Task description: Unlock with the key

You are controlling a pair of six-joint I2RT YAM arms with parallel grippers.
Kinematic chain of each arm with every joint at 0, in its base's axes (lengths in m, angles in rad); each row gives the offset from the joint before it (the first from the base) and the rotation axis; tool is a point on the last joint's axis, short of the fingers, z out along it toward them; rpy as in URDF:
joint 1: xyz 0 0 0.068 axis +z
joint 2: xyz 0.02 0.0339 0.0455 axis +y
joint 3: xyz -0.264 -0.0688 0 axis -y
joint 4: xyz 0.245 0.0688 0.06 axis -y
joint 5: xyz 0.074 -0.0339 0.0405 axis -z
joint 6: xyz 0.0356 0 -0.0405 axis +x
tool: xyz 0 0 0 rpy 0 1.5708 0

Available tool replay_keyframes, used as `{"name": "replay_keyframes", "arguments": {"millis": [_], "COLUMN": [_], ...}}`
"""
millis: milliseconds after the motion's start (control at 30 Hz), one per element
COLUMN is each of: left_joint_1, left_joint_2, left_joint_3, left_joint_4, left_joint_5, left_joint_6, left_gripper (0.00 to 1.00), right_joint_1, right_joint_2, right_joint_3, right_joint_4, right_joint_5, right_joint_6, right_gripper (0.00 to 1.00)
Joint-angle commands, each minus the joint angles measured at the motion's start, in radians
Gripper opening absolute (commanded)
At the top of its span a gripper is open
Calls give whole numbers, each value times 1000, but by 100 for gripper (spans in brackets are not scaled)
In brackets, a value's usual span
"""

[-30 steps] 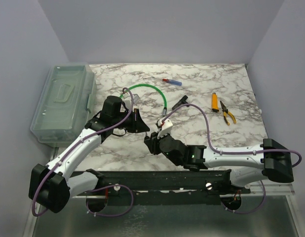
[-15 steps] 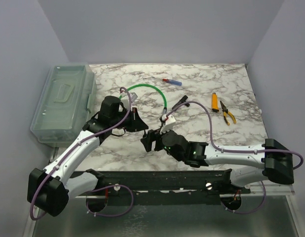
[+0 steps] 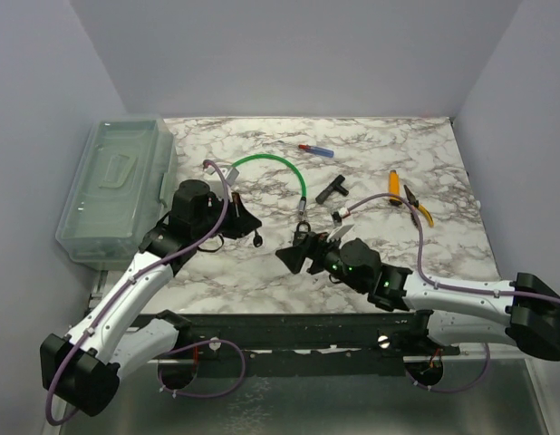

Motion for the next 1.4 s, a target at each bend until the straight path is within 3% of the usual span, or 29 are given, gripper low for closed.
{"name": "replay_keyframes", "arguments": {"millis": [0,133,267,367,500,600,900,1067,1367], "left_joint_1": [9,13,13,13,14,15,14,13,13], "left_joint_2": [-64,-70,-70,-69,-66,-61,-67,-90,-86], "left_joint_3": [-13,-10,-9,-7,-4,-7,-50,-129,-127], "left_joint_4": [-13,-28,-29,-29,-25,-2,151,370,420], "left_joint_5": [-178,-227,-233,-224,-188,-103,138,340,480], "left_joint_6": [34,40,39,36,14,-5,-123,-280,-273], "left_gripper": [0,0,0,0,0,0,0,0,0], "right_joint_1": [-13,-13,-12,-13,-13,-31,-84,-115,-128], "right_joint_2": [-54,-43,-65,-95,-126,-110,-22,-39,-69], "right_joint_3": [-11,71,37,-17,-124,-192,-224,-212,-186], "right_joint_4": [33,-120,-105,-38,177,379,621,599,482], "right_joint_5": [-45,-62,-82,-79,-114,-213,-377,-411,-393], "right_joint_6": [87,161,214,215,178,156,131,124,76], "right_gripper": [87,87,87,85,84,83,77,75,75]}}
